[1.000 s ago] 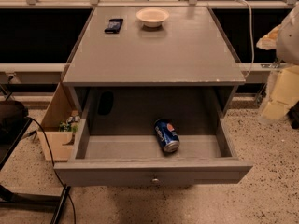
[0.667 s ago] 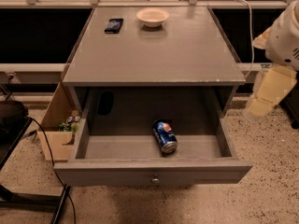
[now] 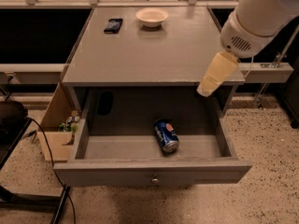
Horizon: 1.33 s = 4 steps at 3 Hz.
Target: Pick pepsi can from top drawer and place on counter
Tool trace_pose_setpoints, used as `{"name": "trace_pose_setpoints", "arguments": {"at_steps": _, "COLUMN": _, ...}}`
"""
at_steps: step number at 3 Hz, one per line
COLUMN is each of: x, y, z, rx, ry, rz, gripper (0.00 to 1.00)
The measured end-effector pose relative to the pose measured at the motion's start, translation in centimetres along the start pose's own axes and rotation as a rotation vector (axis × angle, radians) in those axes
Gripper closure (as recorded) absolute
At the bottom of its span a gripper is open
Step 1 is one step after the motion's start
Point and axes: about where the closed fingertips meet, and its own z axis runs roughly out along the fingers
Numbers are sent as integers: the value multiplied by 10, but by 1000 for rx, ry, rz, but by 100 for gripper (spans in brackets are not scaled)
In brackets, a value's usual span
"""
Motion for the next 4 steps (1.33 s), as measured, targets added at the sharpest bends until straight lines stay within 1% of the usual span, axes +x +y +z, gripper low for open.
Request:
{"name": "trace_pose_setpoints", "arguments": {"at_steps": 1, "x": 0, "y": 1, "z": -2, "rx": 3, "ry": 0, "rz": 76, "gripper": 0}}
{"name": "trace_pose_setpoints", "arguments": {"at_steps": 2, "x": 9, "y": 1, "z": 6, "rx": 21, "ry": 21, "rz": 162, "gripper": 0}}
{"name": "trace_pose_setpoints", "arguments": {"at_steps": 3, "x": 16, "y": 1, "z": 17, "rx": 59, "ry": 13, "rz": 313, "gripper": 0}}
{"name": "trace_pose_setpoints", "arguments": {"at_steps": 4, "x": 20, "y": -6, "z": 29, "rx": 122, "ry": -13, "rz": 452, "gripper": 0}}
